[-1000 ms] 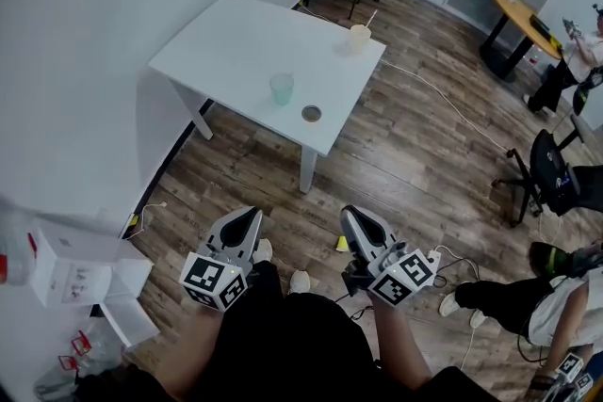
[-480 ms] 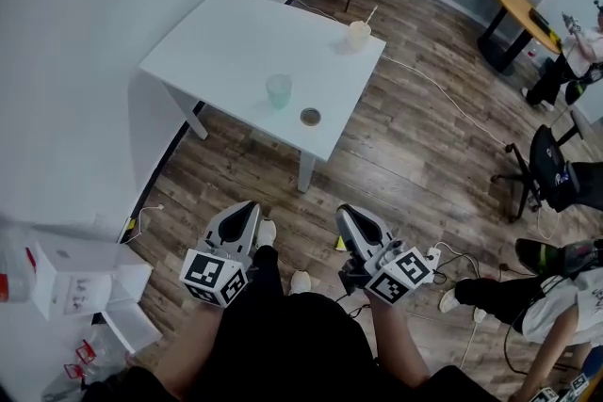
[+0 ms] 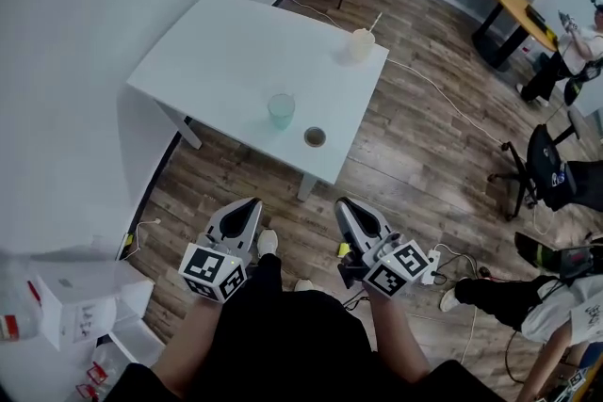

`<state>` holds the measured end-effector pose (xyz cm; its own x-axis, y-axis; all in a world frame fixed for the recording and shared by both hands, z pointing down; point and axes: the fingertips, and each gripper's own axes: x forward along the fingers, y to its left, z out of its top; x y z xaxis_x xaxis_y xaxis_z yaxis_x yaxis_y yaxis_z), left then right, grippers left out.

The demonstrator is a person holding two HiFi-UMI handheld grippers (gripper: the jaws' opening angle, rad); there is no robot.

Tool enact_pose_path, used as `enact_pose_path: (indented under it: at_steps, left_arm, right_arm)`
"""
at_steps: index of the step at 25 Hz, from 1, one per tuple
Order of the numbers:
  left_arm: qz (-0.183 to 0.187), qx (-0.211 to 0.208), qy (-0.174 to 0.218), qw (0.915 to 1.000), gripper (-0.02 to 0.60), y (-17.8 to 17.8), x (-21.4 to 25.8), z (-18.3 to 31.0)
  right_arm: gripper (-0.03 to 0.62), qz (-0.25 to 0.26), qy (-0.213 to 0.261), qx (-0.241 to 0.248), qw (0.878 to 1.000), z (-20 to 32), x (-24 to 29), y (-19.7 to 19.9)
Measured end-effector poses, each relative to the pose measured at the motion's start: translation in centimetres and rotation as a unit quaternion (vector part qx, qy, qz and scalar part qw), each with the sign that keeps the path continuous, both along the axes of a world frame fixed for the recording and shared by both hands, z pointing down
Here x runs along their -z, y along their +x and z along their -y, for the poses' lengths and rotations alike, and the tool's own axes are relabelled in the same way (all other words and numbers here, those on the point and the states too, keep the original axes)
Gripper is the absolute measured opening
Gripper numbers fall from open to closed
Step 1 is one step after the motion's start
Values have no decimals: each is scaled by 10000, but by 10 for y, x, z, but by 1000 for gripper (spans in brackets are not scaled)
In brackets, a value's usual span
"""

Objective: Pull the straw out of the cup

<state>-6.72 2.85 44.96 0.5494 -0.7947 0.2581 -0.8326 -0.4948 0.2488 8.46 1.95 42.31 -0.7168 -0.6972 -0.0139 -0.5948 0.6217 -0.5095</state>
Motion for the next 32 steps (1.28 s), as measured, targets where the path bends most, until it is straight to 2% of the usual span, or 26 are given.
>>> enact_pose_path:
  at_steps: [9, 20, 32]
  left_arm:
    - [42, -410, 48, 9991, 15, -27, -1, 68]
    - [62, -724, -30, 9974, 14, -66, -13, 123]
    - [-16, -885, -41, 9961, 14, -62, -19, 158]
  right_arm:
    - [23, -310, 47, -201, 9993, 54, 2, -36]
    - [23, -317, -20, -643, 9974, 106, -1, -65]
    - [23, -450, -147, -715, 9963, 128, -3, -69]
